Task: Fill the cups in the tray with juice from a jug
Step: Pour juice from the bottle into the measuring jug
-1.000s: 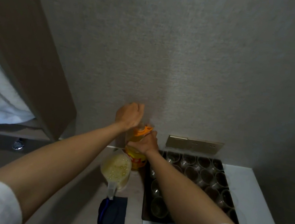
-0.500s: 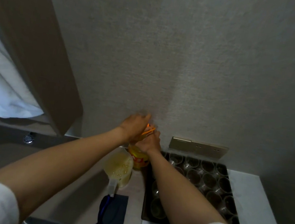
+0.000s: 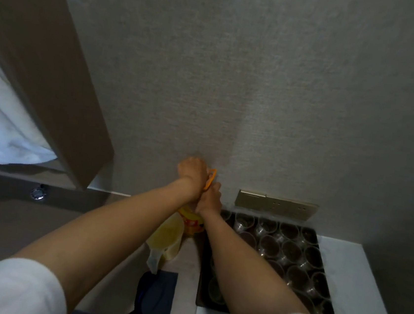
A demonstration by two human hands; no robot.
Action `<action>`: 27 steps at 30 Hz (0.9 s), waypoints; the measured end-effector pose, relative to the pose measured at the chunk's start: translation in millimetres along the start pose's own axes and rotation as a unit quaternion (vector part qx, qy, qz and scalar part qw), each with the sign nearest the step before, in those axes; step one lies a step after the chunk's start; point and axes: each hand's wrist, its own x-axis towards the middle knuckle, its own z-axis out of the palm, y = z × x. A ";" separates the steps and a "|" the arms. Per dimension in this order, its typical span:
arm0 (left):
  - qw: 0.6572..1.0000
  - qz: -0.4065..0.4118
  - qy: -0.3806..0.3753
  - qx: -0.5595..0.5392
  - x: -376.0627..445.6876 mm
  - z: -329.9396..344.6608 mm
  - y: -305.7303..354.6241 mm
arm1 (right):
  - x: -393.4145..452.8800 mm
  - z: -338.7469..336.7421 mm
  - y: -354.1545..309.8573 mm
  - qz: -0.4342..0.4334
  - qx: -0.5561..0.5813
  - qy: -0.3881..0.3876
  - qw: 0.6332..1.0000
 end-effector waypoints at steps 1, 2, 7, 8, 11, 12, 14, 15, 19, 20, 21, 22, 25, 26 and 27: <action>1.000 -0.019 -0.008 -0.003 -0.8 -0.5 2.5 | 1.0 1.6 1.1 0.005 0.020 0.005 1.000; 0.999 -0.032 -0.014 -0.007 -1.6 0.1 5.1 | 1.6 1.9 1.5 0.002 0.027 0.006 1.000; 0.999 -0.019 -0.017 -0.020 2.4 12.6 8.9 | 0.8 -4.8 3.6 -0.001 0.033 -0.001 0.999; 1.000 -0.004 -0.021 -0.022 3.3 14.5 6.6 | 0.8 -6.0 4.2 -0.002 0.024 -0.005 1.000; 0.998 0.062 -0.023 0.003 5.5 18.6 -2.7 | -3.4 -11.4 1.1 -0.050 -0.069 -0.048 0.995; 0.995 0.093 -0.021 0.016 6.0 18.6 -6.2 | -4.6 -13.8 -0.6 -0.073 -0.103 -0.059 0.990; 0.987 0.154 -0.017 0.038 5.9 15.2 -14.8 | -6.5 -16.3 -3.0 -0.101 -0.130 -0.060 0.985; 0.983 0.179 -0.015 0.039 7.0 13.4 -19.9 | -7.5 -16.0 -4.6 -0.103 -0.125 -0.059 0.985; 0.962 0.265 -0.009 0.060 9.7 5.3 -36.5 | -7.1 -15.4 -6.7 -0.112 -0.129 -0.056 0.984; 0.957 0.284 -0.011 0.061 8.9 4.4 -39.2 | -6.7 -16.4 -5.6 -0.111 -0.128 -0.059 0.984; 0.954 0.294 -0.012 0.056 8.8 4.5 -41.7 | -6.5 -17.4 -4.2 -0.109 -0.129 -0.061 0.984; 0.953 0.300 -0.011 0.051 8.3 4.6 -44.0 | -6.4 -18.5 -3.3 -0.111 -0.132 -0.062 0.983; 0.948 0.312 -0.016 0.057 8.4 4.0 -51.2 | -6.2 -18.2 -3.5 -0.109 -0.132 -0.064 0.983; 0.947 0.313 -0.017 0.065 8.8 5.1 -52.6 | -6.5 -17.3 -4.9 -0.107 -0.129 -0.064 0.984; 0.948 0.311 -0.017 0.071 9.4 8.1 -53.4 | -7.7 -16.9 -6.8 -0.109 -0.127 -0.062 0.984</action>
